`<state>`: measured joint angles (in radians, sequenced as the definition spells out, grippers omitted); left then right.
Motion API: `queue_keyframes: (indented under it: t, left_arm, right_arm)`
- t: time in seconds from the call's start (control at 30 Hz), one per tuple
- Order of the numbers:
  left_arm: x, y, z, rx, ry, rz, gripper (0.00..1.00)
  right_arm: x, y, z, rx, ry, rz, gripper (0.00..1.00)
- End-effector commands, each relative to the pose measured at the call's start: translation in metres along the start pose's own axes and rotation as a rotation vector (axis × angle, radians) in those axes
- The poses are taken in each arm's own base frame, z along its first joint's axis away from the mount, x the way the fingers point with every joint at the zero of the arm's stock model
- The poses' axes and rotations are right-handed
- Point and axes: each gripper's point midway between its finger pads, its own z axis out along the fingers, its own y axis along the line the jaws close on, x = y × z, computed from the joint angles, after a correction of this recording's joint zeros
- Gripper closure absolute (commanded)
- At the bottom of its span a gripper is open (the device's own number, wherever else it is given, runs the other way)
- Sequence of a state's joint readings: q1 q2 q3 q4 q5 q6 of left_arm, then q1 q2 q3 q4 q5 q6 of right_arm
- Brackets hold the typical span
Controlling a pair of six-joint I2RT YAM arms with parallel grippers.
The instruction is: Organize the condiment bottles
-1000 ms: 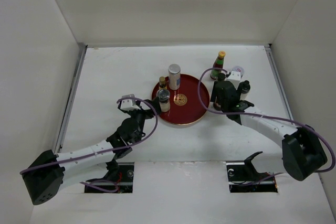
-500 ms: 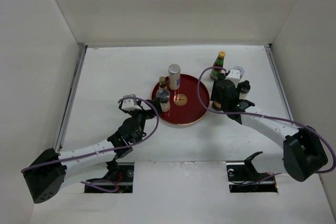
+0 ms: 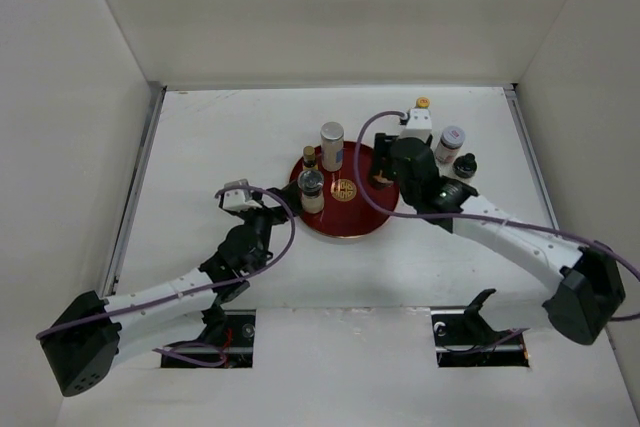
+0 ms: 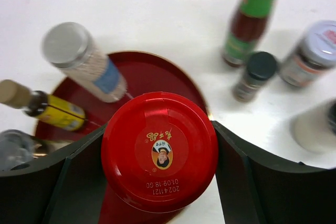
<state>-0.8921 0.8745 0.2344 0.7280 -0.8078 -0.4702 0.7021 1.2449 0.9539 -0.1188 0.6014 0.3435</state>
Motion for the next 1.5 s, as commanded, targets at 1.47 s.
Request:
queue_keyframes:
  t: [1.47]
  left_arm:
    - [0.001, 0.01, 0.004, -0.011, -0.015, -0.078, 0.0]
  right_arm:
    - [-0.011, -0.09, 0.084, 0.248, -0.056, 0.117, 0.1]
